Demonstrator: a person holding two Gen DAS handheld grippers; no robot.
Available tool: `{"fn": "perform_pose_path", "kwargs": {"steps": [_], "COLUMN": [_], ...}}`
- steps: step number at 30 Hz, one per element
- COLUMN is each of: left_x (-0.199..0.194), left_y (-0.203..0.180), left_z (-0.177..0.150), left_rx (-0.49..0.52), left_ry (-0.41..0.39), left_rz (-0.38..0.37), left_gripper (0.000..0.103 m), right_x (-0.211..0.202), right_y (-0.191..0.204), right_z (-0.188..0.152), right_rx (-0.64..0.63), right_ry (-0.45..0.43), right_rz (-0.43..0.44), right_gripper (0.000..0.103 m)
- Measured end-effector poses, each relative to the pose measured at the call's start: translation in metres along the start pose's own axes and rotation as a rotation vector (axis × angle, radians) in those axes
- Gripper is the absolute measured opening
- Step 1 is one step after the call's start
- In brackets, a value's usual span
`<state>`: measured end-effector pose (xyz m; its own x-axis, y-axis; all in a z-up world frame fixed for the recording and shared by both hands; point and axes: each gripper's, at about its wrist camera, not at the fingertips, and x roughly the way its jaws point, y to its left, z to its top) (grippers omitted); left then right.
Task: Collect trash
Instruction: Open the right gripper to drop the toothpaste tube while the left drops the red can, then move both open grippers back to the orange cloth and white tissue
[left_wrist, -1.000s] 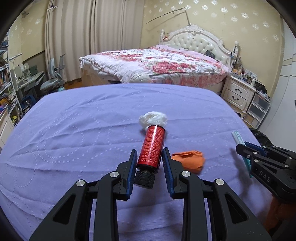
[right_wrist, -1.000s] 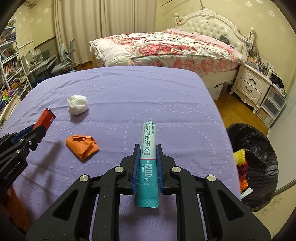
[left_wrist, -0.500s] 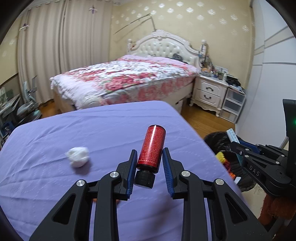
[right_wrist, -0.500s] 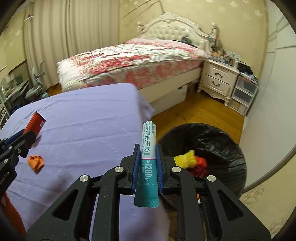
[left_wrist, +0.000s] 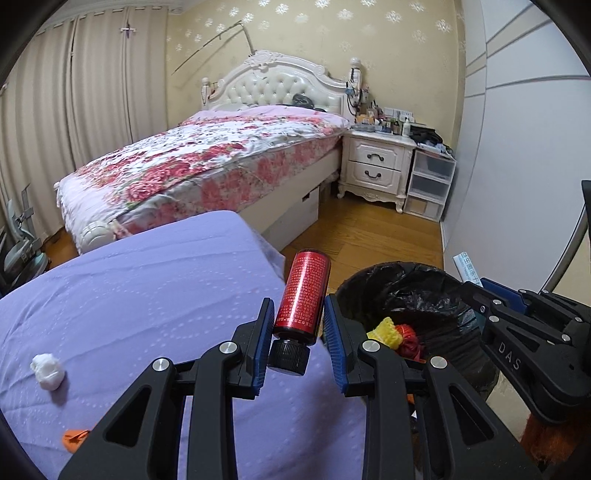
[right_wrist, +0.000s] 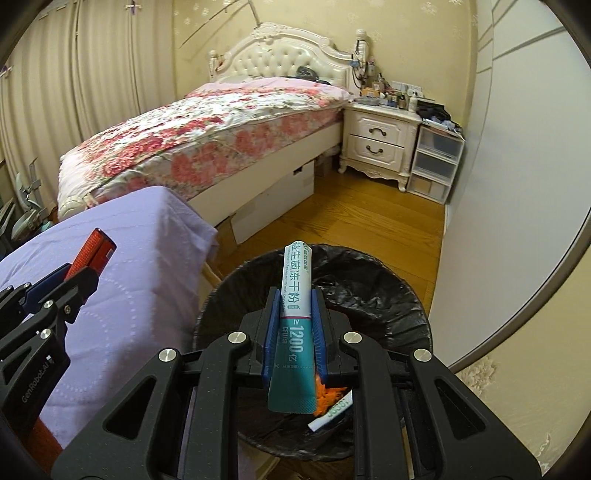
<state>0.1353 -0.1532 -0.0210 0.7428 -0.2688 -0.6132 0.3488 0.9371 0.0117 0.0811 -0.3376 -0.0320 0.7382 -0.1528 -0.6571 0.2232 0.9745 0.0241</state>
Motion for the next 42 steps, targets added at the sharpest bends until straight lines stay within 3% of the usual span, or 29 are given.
{"fn": "perform_pose_path", "kwargs": {"steps": [13, 14, 15, 17, 21, 30, 42], "left_x": [0.033, 0.035, 0.037, 0.037, 0.037, 0.015, -0.03], "left_y": [-0.042, -0.043, -0.044, -0.041, -0.035, -0.014, 0.06], "left_z": [0.008, 0.006, 0.005, 0.004, 0.005, 0.0, -0.033], "left_rx": [0.078, 0.087, 0.088, 0.069, 0.041, 0.02, -0.058], "left_ry": [0.028, 0.034, 0.039, 0.038, 0.043, 0.028, 0.04], "left_rz": [-0.002, 0.002, 0.01, 0.02, 0.019, 0.054, 0.181], "left_gripper": [0.029, 0.034, 0.047, 0.063, 0.069, 0.069, 0.069], "right_x": [0.024, 0.025, 0.024, 0.024, 0.024, 0.018, 0.003], "right_y": [-0.03, -0.032, -0.032, -0.035, -0.039, -0.032, 0.016], "right_z": [-0.003, -0.003, -0.005, -0.005, -0.006, -0.009, -0.026], "right_rx": [0.069, 0.073, 0.074, 0.08, 0.092, 0.091, 0.043], "right_ry": [0.033, 0.032, 0.03, 0.029, 0.026, 0.025, 0.057], "right_rz": [-0.021, -0.025, -0.03, -0.041, -0.051, -0.035, 0.057], "right_gripper": [0.018, 0.019, 0.02, 0.03, 0.033, 0.038, 0.04]}}
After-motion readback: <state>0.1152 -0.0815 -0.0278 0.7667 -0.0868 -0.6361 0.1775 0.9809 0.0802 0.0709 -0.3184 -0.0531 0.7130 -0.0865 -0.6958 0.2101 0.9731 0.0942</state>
